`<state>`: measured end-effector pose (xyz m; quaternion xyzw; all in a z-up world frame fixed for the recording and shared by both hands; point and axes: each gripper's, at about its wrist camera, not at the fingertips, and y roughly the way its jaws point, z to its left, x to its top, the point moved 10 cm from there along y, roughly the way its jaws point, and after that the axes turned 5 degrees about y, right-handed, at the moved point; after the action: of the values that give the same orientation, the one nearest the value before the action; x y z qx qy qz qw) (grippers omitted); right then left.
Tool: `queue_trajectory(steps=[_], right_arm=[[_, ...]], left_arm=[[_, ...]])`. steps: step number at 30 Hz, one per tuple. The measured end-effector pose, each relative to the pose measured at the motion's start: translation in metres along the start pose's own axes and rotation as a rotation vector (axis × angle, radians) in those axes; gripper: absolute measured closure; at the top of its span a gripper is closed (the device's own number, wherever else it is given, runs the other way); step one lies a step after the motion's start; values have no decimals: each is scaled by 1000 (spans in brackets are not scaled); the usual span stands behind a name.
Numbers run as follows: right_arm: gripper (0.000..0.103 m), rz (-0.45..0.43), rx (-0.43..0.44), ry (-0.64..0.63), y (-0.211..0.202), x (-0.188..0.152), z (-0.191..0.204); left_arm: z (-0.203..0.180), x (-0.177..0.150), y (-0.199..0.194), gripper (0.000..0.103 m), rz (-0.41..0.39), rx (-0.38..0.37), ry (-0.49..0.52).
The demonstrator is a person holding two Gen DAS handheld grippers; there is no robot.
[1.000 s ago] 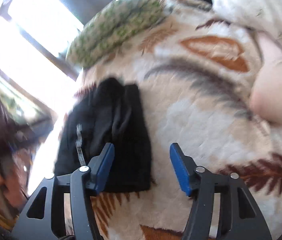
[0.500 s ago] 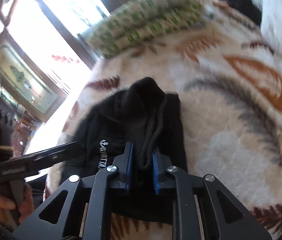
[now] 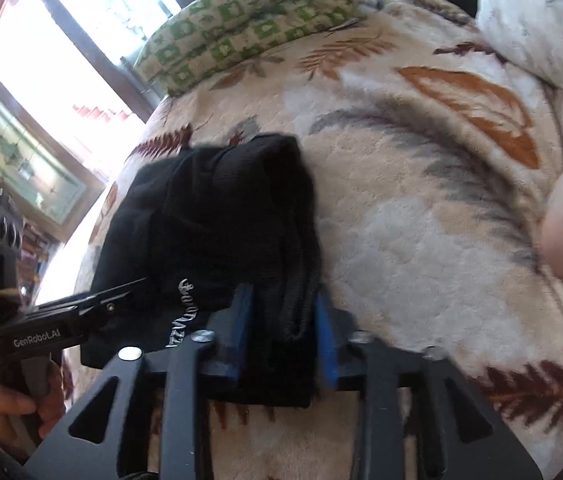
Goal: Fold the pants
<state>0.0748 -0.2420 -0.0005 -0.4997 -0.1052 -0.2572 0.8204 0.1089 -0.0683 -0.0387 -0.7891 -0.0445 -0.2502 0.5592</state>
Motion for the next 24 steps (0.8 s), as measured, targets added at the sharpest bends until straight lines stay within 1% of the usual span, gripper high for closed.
queue_trajectory(steps=[1,2,4,7,8,9,10,11,13,14,17,20,22,24], right_arm=[[62,-27,3,2,-5,8,1],[56,-55,19,4,-10,17,2],[50,-90,63,10,-16,34,6],[50,-88,85,-13,-6,54,17],[54,-67,99,-32,2,59,23],[61,-45,115,-43,7,60,28],[73,-17,129,-53,12,60,33],[79,21,119,-61,22,59,37],[83,57,103,-59,33,57,36],[87,48,85,-56,36,59,34],[91,-24,25,-47,33,67,22],[92,-15,-37,-56,45,64,11],[92,-15,-77,-82,54,61,5],[92,-17,-86,-87,59,60,1]], left_arm=[[-1,3,-5,35,-13,0,13],[-2,7,-11,35,-30,-3,18],[1,18,-21,36,-73,5,15],[0,32,-27,36,-100,-6,10],[-2,33,-25,36,-99,-4,17],[-4,34,-22,36,-93,1,29],[-7,33,-19,36,-85,7,43],[-11,31,-14,36,-77,15,57],[-14,27,-10,36,-77,46,90],[-16,27,-8,36,-77,63,110],[-17,25,-4,36,-78,68,131],[-15,22,7,36,-51,70,127],[-16,18,12,35,-49,86,146],[-19,17,13,34,-60,112,181]])
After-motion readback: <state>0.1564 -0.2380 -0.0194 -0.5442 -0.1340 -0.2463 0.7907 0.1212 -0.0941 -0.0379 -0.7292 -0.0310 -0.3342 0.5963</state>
